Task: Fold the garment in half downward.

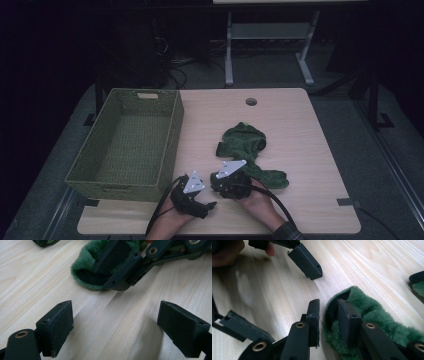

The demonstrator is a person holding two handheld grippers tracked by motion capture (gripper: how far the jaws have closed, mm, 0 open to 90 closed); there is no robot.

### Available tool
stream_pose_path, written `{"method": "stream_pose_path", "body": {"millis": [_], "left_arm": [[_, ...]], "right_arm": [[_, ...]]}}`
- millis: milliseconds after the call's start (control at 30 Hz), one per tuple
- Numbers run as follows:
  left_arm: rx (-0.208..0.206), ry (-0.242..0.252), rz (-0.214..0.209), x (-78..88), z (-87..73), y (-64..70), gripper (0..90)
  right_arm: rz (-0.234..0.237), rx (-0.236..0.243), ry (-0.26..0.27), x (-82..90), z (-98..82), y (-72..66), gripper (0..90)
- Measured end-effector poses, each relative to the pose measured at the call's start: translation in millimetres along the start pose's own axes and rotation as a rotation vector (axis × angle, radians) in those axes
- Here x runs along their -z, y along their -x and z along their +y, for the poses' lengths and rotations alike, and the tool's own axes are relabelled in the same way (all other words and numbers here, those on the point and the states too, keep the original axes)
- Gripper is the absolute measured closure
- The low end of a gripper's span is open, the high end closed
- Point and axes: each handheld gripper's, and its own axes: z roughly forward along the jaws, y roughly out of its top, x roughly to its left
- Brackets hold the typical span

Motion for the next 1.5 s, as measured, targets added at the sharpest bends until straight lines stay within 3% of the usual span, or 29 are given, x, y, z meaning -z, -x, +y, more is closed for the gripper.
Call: {"method": "stream_pose_path", "body": {"millis": [67, 233, 433, 500, 600, 800, 1067, 1500], "left_arm": [[-0.005, 0.000, 0.002, 0.1, 0.1, -0.4, 12.9], [-0.007, 0.000, 0.001, 0.0, 0.2, -0.5, 12.8], [-0.005, -0.002, 0.000, 0.1, 0.1, -0.5, 12.9], [-0.002, 0.000, -0.001, -0.2, 0.2, -0.5, 12.9], [-0.003, 0.000, -0.002, -0.3, 0.2, -0.6, 12.9], [0.002, 0.005, -0.003, -0.5, 0.2, -0.3, 12.9], [0.002, 0.004, -0.004, -0.8, 0.6, -0.6, 12.9], [0.001, 0.005, -0.004, -1.1, 0.7, -0.8, 13.0]], "right_arm": [[-0.011, 0.010, -0.001, -1.7, -0.5, -1.1, 75.1], [-0.006, -0.026, 0.002, -3.2, -2.0, -1.2, 85.7], [0.028, -0.047, 0.013, 0.4, -2.0, -0.7, 86.9], [0.070, -0.075, 0.053, 9.5, -0.3, -0.5, 86.8], [0.095, -0.089, 0.100, 21.0, 0.7, 2.1, 86.7], [0.114, -0.129, 0.181, 45.6, -0.2, 11.4, 86.4], [0.077, -0.171, 0.230, 67.4, -9.9, 28.6, 86.2], [-0.010, -0.249, 0.241, 94.2, -37.3, 50.6, 85.8]]}}
